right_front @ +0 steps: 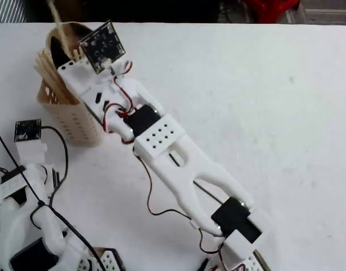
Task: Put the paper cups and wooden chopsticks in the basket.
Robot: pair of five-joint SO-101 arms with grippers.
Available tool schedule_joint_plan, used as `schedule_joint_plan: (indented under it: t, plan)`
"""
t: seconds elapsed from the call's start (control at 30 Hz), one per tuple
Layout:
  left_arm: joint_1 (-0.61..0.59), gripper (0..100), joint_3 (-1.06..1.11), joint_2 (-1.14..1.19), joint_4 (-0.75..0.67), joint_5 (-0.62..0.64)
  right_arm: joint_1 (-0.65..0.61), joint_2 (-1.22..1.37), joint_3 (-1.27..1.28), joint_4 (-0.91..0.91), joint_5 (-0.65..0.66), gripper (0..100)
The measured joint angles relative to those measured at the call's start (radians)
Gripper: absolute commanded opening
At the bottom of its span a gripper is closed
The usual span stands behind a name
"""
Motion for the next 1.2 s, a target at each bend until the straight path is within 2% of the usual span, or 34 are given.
schedule_joint_plan:
  t: [0.1,0.2,0.3,0.5,0.6,0.87,0.97,1.2]
  plan:
    - [0.0,13,0.0,0.0,0.0,0.0,0.0,0.0,0.0,0.012,0.0,12.4]
    - [0.0,13,0.0,0.0,0.0,0.0,0.0,-0.009,0.003,0.02,0.0,1.5]
    - [0.0,13,0.0,0.0,0.0,0.0,0.0,-0.066,0.005,0.098,0.0,3.2]
    - [0.0,13,0.0,0.0,0.0,0.0,0.0,-0.281,0.098,0.393,0.0,1.6]
    - [0.0,13,0.0,0.0,0.0,0.0,0.0,-0.434,0.258,0.454,0.0,1.6]
    - [0.017,13,0.009,-0.034,0.0,0.0,0.018,-0.98,0.873,0.465,0.0,1.7]
    - [0.046,13,0.035,-0.123,0.0,0.0,0.092,-1.198,1.063,0.505,0.006,1.7]
    - [0.149,13,0.219,-0.523,0.046,0.0,0.333,-1.683,1.418,0.661,0.158,1.7]
